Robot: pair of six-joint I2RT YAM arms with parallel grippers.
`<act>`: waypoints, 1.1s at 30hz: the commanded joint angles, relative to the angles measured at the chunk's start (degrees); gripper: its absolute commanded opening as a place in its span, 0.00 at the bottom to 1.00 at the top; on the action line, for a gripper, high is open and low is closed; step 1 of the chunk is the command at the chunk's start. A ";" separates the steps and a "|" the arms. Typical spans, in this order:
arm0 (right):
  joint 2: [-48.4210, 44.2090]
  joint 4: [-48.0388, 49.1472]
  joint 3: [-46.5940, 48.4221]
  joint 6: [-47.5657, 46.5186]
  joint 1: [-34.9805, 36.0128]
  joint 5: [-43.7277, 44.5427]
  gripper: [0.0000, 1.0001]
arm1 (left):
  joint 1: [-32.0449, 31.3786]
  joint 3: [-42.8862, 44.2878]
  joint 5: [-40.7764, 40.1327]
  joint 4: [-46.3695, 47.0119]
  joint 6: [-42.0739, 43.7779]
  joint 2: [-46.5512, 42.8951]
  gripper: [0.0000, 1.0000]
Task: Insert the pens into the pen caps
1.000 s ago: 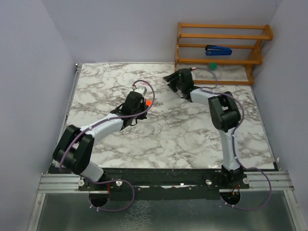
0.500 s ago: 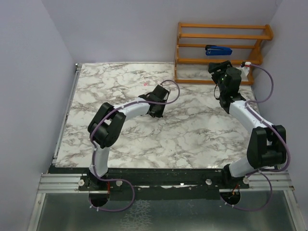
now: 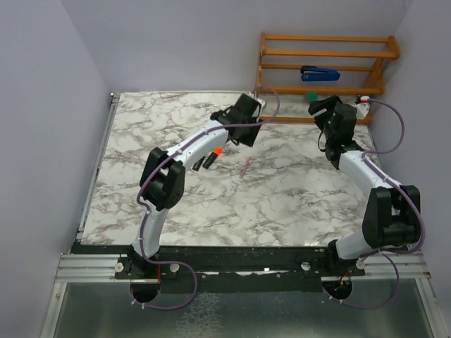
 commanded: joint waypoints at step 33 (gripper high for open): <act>5.55 -1.01 2.94 -2.05 0.03 -7.97 0.74 | 22.83 34.70 11.65 -0.46 17.32 25.00 0.49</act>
